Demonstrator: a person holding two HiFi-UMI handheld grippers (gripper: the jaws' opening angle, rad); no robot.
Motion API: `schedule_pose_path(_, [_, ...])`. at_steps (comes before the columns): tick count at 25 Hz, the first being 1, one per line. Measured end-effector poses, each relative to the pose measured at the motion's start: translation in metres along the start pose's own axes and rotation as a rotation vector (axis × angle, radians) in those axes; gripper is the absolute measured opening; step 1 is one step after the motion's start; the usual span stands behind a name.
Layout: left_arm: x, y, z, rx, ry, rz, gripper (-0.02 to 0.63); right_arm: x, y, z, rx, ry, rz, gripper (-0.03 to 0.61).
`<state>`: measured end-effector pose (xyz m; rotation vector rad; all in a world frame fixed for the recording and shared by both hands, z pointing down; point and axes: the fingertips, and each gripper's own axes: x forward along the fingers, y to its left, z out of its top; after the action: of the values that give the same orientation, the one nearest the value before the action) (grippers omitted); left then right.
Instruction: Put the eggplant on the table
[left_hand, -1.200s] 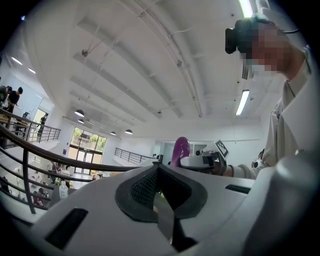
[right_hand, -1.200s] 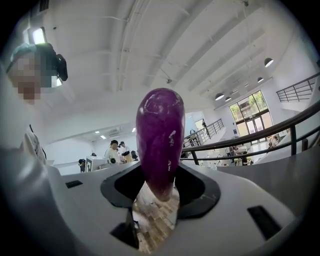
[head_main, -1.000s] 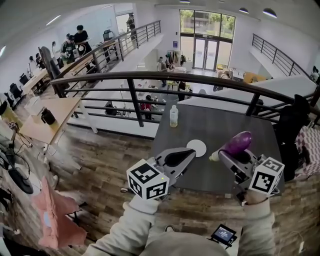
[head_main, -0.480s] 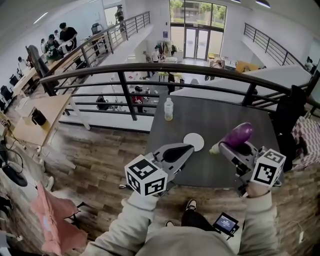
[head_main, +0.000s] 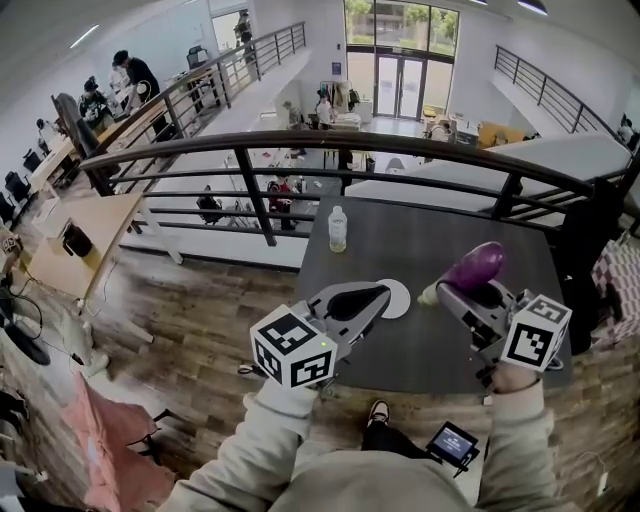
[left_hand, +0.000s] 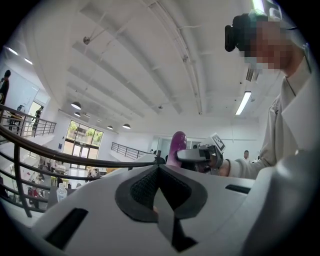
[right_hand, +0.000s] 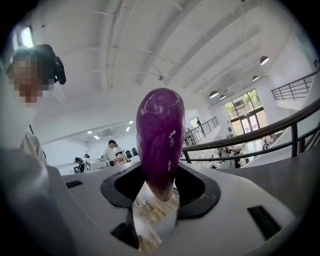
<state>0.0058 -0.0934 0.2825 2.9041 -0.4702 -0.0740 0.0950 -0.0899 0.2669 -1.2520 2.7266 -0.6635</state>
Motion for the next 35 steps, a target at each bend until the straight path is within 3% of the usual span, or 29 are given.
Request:
schedule_pose_path(8, [0.053,0.039,0.022,0.0,-0.001,0.017,0.006,0.014,-0.056,0.045,0.008,-0.012,0.015,0.196])
schedule_pose_path(22, [0.142,0.107,0.019,-0.013,0.005,0.039,0.006,0.049,-0.159,0.071,0.037,0.019,0.054,0.196])
schedule_pose_path(35, [0.156,0.129,0.019,-0.02,0.058,0.041,0.006,0.062,-0.182,0.072,0.095,0.016,0.069,0.196])
